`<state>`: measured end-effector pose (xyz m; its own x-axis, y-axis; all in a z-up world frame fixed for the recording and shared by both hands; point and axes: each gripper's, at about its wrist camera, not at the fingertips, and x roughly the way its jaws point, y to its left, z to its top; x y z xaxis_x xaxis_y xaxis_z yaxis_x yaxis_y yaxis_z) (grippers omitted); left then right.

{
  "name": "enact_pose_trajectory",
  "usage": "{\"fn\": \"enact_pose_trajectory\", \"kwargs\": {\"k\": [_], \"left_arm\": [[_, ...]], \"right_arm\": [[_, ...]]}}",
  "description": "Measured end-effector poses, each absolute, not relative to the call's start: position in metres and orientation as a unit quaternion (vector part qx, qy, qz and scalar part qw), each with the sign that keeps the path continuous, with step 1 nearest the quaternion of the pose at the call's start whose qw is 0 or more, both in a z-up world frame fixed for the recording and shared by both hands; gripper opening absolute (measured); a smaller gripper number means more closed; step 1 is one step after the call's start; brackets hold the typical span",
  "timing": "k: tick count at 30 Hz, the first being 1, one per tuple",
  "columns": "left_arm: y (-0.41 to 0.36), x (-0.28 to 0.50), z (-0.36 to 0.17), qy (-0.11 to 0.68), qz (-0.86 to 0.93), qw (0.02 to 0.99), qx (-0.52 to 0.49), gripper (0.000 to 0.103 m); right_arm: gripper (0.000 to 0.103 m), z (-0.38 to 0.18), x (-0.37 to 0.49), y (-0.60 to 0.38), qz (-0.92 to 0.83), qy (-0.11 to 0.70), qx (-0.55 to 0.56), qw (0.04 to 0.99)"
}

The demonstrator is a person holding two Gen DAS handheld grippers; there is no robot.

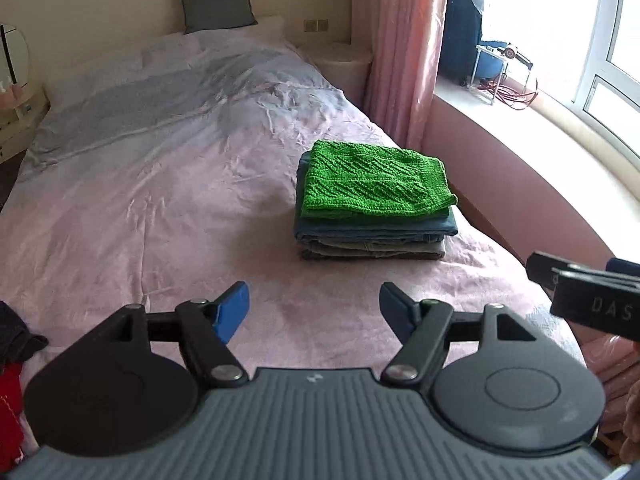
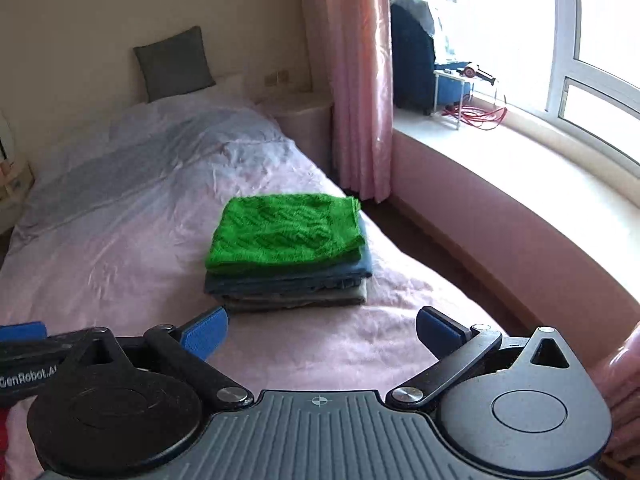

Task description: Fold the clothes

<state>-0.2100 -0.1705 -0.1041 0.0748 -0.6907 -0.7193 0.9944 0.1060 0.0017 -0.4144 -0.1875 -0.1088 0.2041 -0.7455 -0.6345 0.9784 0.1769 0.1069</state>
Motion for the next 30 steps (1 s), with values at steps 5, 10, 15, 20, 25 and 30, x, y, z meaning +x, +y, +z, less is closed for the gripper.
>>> {"fn": "enact_pose_trajectory", "kwargs": {"k": [5,10,15,20,25,30], "left_arm": [[-0.144,-0.207,-0.104,0.3,-0.615,0.679,0.267,0.069],[-0.127,-0.209,-0.111,0.305,-0.613,0.675,0.274,0.069],[-0.118,-0.212,-0.114,0.307,-0.613,0.672,0.28,0.069],[-0.123,-0.216,-0.119,0.309,-0.605,0.679,0.277,0.069],[-0.138,-0.224,-0.126,0.315,-0.596,0.683,0.281,0.069],[-0.161,-0.233,-0.139,0.32,-0.588,0.684,0.288,0.069]], "right_arm": [[0.103,-0.111,-0.41,-0.154,-0.588,0.245,0.264,0.725],[0.103,-0.119,-0.409,-0.137,-0.586,0.26,0.278,0.715],[0.103,-0.125,-0.412,-0.134,-0.581,0.272,0.296,0.707],[0.103,-0.128,-0.413,-0.145,-0.574,0.277,0.298,0.711],[0.103,-0.141,-0.416,-0.164,-0.56,0.292,0.308,0.712],[0.103,-0.155,-0.421,-0.192,-0.55,0.299,0.322,0.711]]}}
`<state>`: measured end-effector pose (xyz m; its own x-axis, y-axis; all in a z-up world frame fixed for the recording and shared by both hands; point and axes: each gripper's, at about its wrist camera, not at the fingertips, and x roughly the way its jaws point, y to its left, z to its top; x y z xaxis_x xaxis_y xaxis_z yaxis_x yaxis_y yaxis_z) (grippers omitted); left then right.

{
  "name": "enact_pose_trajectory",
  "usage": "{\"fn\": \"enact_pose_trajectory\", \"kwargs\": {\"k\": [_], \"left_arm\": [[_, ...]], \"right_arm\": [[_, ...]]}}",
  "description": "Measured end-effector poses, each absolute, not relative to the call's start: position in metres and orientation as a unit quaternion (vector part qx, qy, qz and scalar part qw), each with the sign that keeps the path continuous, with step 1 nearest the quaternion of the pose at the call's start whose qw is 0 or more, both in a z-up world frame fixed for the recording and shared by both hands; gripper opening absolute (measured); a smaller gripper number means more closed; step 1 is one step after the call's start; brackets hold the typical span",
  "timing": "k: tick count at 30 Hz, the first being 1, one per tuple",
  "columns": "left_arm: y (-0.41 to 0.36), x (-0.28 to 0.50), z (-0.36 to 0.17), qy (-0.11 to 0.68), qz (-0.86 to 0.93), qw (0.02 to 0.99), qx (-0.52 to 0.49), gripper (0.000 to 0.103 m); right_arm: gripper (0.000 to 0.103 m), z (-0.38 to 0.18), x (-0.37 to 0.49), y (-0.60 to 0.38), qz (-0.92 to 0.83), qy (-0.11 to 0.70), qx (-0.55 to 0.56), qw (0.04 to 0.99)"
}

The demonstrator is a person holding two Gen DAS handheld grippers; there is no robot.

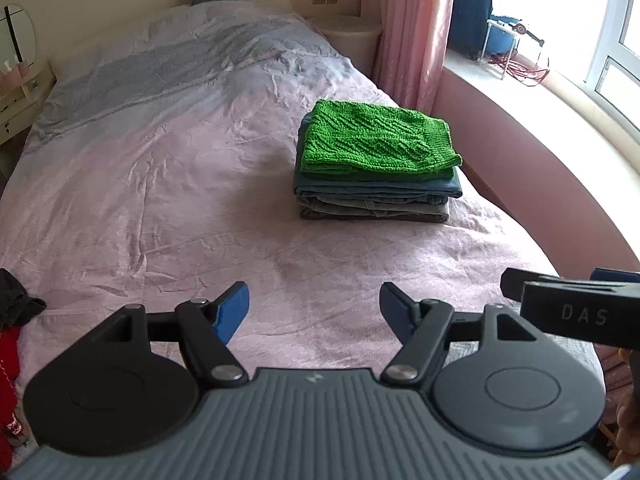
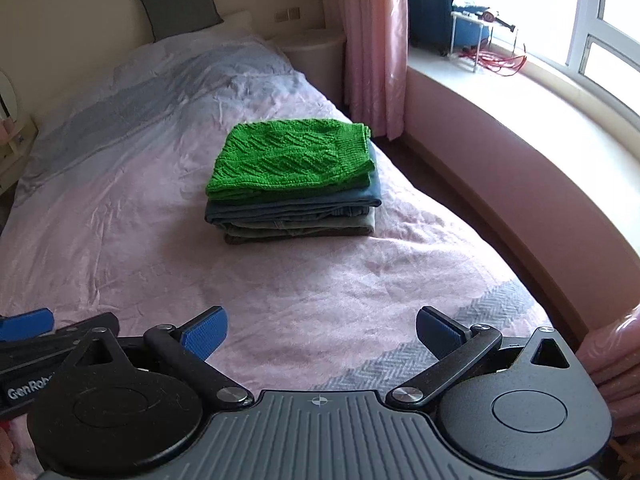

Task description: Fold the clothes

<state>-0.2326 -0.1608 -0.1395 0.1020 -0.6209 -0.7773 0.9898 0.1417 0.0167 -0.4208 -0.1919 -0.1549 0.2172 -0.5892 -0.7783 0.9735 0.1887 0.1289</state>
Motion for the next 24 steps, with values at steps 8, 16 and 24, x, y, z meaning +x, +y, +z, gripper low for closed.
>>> {"fn": "enact_pose_trajectory", "kwargs": {"k": [8,16,24], "left_arm": [[-0.207,-0.244,-0.158,0.317,-0.59,0.679,0.3,0.069],[-0.252,-0.248,-0.177,0.321,-0.587,0.672,0.317,0.069],[-0.281,-0.249,-0.193,0.334,-0.586,0.663,0.325,0.069]], "right_arm": [[0.103,-0.172,-0.429,-0.231,-0.547,0.306,0.332,0.705],[0.103,-0.196,-0.43,-0.259,-0.541,0.32,0.348,0.696],[0.103,-0.209,-0.428,-0.29,-0.542,0.328,0.356,0.687]]}}
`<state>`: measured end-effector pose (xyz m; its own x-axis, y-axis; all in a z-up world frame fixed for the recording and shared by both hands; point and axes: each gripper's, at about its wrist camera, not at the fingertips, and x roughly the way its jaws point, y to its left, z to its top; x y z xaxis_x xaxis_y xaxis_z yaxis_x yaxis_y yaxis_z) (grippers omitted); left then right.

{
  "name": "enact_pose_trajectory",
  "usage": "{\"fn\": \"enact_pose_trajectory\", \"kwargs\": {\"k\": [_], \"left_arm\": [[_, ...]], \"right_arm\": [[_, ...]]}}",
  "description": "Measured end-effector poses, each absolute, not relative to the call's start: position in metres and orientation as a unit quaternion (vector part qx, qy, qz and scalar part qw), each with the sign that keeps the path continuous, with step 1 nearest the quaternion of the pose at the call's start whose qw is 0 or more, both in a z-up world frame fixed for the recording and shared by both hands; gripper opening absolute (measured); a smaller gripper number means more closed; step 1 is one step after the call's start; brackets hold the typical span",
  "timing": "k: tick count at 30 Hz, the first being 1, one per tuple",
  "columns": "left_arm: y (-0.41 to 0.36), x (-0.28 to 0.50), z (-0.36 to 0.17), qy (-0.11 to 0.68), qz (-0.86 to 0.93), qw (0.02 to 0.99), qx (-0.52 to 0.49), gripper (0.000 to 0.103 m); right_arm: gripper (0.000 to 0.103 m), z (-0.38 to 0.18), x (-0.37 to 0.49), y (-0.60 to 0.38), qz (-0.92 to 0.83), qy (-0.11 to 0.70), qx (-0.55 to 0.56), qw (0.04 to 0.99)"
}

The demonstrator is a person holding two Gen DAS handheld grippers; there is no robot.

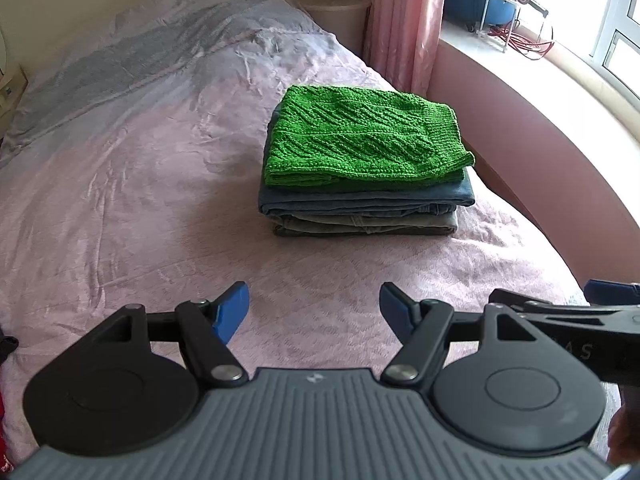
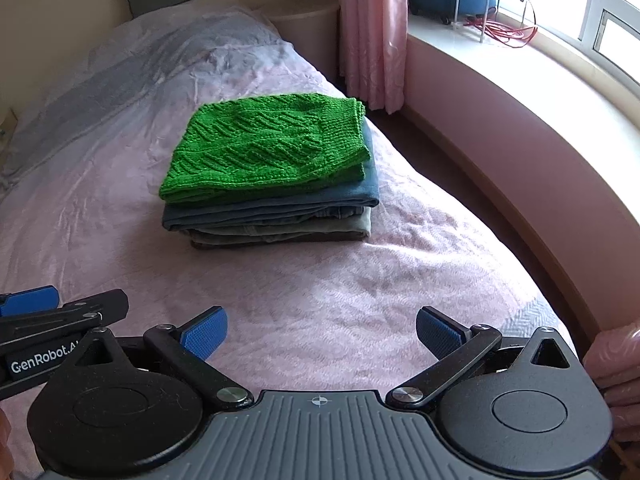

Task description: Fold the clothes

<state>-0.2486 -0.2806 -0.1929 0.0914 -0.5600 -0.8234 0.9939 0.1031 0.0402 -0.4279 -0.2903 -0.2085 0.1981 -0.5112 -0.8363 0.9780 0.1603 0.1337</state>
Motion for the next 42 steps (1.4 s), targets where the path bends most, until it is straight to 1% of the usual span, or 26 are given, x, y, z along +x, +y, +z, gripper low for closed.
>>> {"fn": "enact_pose_trajectory", "kwargs": {"k": [11,29,42], "left_arm": [[-0.309,-0.238,-0.206,0.347,-0.579,0.662,0.326,0.069],[-0.335,-0.23,-0.217,0.352,-0.575,0.663,0.327,0.069],[-0.338,-0.239,-0.21,0.32,-0.582,0.672,0.328,0.069]], "right_arm": [[0.103,-0.22,-0.421,-0.316,-0.546,0.336,0.36,0.678],[0.103,-0.229,-0.407,-0.344,-0.545,0.338,0.363,0.676],[0.103,-0.228,-0.413,-0.349,-0.549,0.331,0.366,0.675]]}}
